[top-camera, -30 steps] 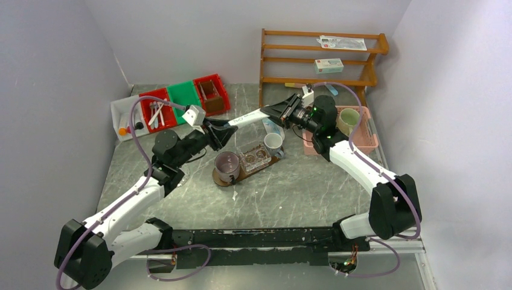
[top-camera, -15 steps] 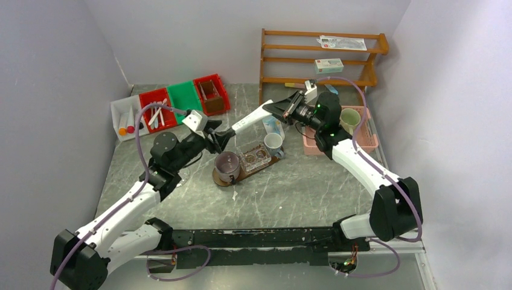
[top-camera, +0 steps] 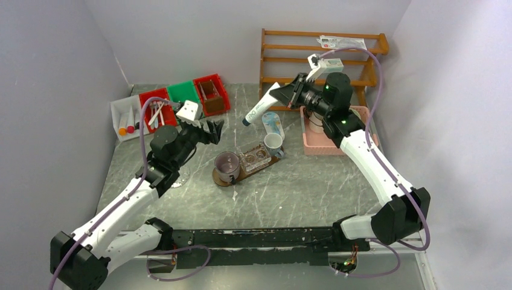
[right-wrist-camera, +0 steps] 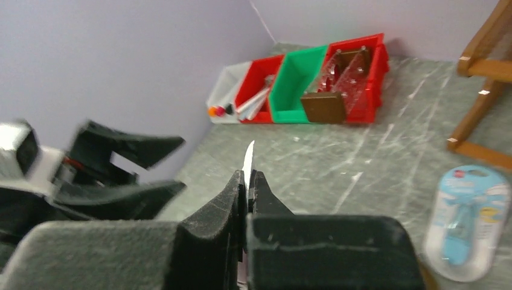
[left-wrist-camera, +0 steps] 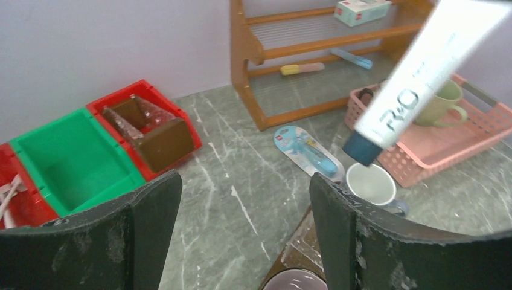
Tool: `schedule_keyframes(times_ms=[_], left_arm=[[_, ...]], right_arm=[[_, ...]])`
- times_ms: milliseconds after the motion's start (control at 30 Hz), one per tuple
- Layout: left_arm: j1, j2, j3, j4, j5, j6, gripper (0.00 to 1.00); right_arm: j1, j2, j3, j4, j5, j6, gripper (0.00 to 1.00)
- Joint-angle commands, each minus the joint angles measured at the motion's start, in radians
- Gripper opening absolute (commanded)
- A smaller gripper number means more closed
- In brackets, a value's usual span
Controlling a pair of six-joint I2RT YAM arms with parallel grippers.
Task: Prepare toiletry sets of a toothbrush and toothpaste on the tray
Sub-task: Pick up the toothpaste from the storage box, then place the toothpaste in the toothpaste holder.
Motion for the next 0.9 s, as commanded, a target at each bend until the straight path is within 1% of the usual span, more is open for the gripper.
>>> schedule_keyframes(times_ms=[0,100,233,433,533,600,667,867], left_arm=[[0.004,0.03,0.075,-0.099,-0.159,-0.019,0.83],[0.012,0.039,0.093,-0.131,-0.231,-0.044,0.87],[0.041,0.042,0.109,-0.168,-0.291,-0.082,0.91],[0.107,0.056,0.129,-0.21,-0.298,-0.131,0.92],[0.13,0.081,0.155,-0.24,-0.3,-0.136,0.93],[0.139,0.096,0.176,-0.291,-0.315,-0.146,0.93],[0.146,0.102,0.179,-0.298,-0.321,-0.149,0.93],[0.158,0.113,0.185,-0.306,-0.323,-0.156,0.94]], right_arm=[[0.045,-0.02,0.037,-0.139,0.043,-0.344,0.0],[0.095,-0.031,0.025,-0.166,0.084,-0.487,0.0],[0.156,-0.049,-0.011,-0.165,0.116,-0.638,0.0],[0.241,-0.049,-0.026,-0.185,0.179,-0.812,0.0],[0.271,-0.059,-0.043,-0.177,0.2,-0.863,0.0],[0.291,-0.073,-0.07,-0.16,0.224,-0.893,0.0],[0.303,-0.086,-0.098,-0.141,0.244,-0.91,0.0],[0.327,-0.092,-0.143,-0.099,0.247,-0.897,0.0]])
